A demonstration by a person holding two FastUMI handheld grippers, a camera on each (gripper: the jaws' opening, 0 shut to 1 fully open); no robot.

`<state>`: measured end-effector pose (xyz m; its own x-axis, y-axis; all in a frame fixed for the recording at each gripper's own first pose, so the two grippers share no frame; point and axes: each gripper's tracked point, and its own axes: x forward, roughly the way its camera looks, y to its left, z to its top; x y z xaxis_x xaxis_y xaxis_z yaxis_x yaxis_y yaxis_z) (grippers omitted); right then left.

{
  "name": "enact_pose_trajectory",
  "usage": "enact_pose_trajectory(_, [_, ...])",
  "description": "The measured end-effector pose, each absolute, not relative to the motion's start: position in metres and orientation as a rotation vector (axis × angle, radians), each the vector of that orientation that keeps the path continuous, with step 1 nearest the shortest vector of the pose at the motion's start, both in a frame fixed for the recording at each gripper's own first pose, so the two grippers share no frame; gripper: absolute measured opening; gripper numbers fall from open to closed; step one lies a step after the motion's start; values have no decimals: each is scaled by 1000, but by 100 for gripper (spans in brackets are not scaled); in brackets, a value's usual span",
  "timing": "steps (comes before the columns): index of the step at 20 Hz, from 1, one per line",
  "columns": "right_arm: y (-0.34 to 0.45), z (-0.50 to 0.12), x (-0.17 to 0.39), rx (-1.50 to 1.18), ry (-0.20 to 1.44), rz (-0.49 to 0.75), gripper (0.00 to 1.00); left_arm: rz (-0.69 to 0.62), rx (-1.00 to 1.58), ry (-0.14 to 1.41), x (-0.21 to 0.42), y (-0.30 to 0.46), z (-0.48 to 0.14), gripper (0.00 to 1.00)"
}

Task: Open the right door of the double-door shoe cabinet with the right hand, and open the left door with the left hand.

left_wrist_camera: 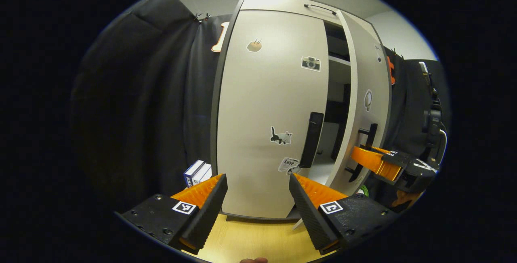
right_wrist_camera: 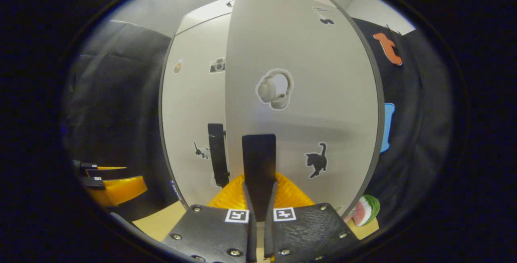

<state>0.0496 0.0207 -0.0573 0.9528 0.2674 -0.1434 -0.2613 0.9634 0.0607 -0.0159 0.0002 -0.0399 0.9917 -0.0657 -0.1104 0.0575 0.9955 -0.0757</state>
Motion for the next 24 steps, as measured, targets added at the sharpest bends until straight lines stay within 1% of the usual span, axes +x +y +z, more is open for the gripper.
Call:
enact_pose_trajectory(4, [13,-55,34,36,157,365,8,-72,-87,123,-19,-5,-44,95])
enact_pose_trajectory(13, [-6,-53,12,62,155,515,8,-109,-92,139,-27,-25,-50,96])
enact_pose_trajectory(19, [-18,-52,6,57,169,505,8,-114,-83,159,-34,-27,-56,96])
enact_pose_trajectory(24, [-35,-47,1,70,166,399,8,-158,-89,181,-38,-46,-62,95])
